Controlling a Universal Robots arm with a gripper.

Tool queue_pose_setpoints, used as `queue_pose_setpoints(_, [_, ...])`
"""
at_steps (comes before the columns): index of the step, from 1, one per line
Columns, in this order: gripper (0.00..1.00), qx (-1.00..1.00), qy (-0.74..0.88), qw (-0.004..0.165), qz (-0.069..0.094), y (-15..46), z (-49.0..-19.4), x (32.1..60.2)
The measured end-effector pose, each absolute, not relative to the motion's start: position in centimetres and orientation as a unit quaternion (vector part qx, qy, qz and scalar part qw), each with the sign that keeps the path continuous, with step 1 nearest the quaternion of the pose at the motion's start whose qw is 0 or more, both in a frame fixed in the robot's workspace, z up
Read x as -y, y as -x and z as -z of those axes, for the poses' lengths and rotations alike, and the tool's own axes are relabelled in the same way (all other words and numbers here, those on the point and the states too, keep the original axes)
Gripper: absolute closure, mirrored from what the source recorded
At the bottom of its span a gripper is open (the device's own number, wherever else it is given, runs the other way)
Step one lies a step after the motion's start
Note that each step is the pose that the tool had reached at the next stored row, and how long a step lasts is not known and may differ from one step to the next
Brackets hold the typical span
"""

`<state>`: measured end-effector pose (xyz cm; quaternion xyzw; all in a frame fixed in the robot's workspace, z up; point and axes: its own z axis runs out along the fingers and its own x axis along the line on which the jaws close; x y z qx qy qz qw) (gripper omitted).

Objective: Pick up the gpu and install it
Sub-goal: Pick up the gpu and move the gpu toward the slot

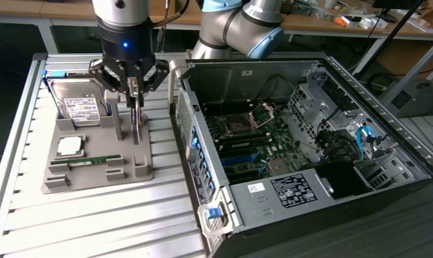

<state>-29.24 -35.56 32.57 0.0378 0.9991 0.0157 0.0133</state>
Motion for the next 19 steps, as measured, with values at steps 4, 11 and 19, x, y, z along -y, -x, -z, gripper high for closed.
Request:
queue_pose_setpoints(4, [0.73,-0.999,-0.038,0.013,-0.016,29.2,-33.0,35.6])
queue_pose_setpoints(11, [0.73,-0.999,-0.038,0.013,-0.016,29.2,-33.8,35.6])
queue_pose_setpoints(19, [0.73,-0.999,-0.038,0.013,-0.016,29.2,-34.9,35.6])
